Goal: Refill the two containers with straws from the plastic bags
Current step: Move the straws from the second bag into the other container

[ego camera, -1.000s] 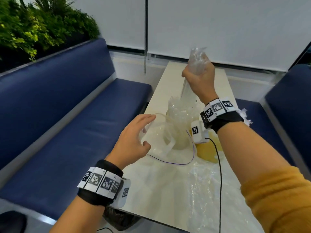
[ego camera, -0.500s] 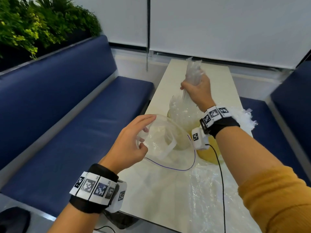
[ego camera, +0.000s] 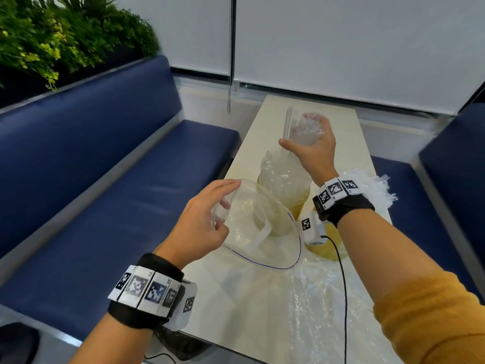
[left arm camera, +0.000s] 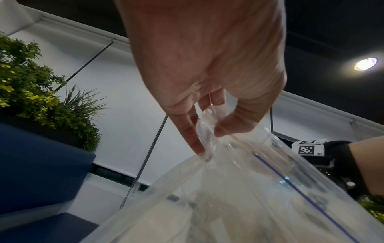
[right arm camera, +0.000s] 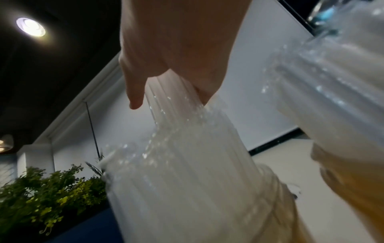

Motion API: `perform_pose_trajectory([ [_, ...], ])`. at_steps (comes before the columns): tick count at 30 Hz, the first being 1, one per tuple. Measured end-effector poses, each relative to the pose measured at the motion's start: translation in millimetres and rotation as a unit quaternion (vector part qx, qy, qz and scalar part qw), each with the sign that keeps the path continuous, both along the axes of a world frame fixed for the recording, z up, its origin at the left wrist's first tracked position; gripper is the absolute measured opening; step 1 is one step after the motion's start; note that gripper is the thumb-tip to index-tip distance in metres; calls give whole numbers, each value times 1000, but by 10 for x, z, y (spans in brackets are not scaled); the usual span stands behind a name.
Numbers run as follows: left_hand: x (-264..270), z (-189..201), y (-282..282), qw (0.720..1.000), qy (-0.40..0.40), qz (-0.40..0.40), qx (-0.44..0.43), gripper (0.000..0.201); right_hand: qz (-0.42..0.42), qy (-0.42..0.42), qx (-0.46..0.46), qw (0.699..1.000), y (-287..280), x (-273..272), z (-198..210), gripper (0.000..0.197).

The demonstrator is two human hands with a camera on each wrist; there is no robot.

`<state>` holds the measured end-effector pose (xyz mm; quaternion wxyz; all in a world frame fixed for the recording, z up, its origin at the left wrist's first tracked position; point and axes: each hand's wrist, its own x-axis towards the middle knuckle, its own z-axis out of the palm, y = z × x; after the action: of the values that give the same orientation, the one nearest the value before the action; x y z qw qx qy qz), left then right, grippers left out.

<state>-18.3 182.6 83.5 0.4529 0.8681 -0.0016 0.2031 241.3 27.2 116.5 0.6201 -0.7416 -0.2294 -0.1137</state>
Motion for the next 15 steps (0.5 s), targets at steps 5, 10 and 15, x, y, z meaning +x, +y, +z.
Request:
perform_pose_trajectory([
  [5,-9,-19,-9,1000,11,3,7,77,15,-112,-21,993,28,101,325,94],
  [10,4,-29,-17,1000,18,-2,0,77,24,-197,-322,926,188,258,499,55],
  [15,19,-14,1,1000,17,5,-1,74,19,-213,-402,890,209,169,203,41],
])
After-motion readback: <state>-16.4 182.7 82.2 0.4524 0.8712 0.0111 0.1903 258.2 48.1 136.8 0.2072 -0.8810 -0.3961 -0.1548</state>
